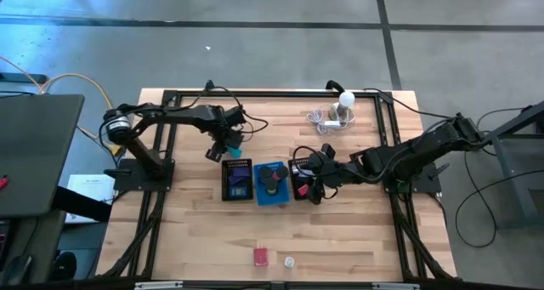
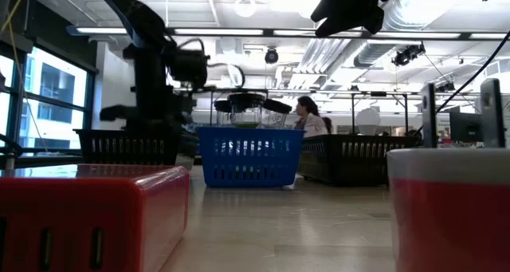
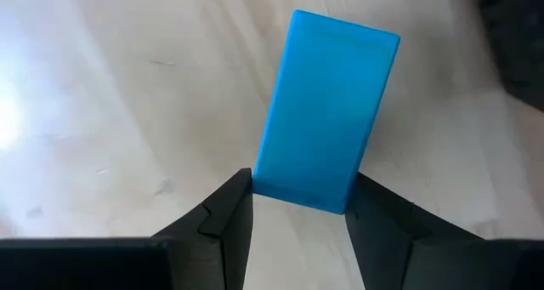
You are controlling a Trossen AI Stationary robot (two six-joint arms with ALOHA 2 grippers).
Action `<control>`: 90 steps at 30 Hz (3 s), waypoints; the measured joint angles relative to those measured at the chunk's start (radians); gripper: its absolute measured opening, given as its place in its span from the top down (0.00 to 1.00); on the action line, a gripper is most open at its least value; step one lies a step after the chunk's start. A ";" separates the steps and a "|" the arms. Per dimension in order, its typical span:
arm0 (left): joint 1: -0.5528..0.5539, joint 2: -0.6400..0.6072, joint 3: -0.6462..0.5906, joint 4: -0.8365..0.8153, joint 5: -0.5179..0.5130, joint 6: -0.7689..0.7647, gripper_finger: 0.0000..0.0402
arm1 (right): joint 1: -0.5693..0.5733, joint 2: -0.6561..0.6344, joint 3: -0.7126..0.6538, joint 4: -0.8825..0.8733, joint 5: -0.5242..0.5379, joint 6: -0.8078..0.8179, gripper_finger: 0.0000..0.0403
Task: Pick & Place Office items
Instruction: Put the light blue digital clock into the left black bin
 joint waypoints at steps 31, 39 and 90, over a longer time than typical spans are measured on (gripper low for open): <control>-0.538 -0.463 0.031 -0.220 -0.152 -0.853 0.62 | 0.108 0.000 0.000 -0.003 0.004 0.020 0.59; -0.629 -0.356 0.032 -0.127 -0.166 -1.044 0.62 | 0.183 0.007 -0.003 -0.001 0.055 0.054 0.59; -0.596 -0.131 0.032 -0.055 -0.209 -1.270 0.55 | 0.428 0.138 -0.003 0.166 0.251 0.158 0.59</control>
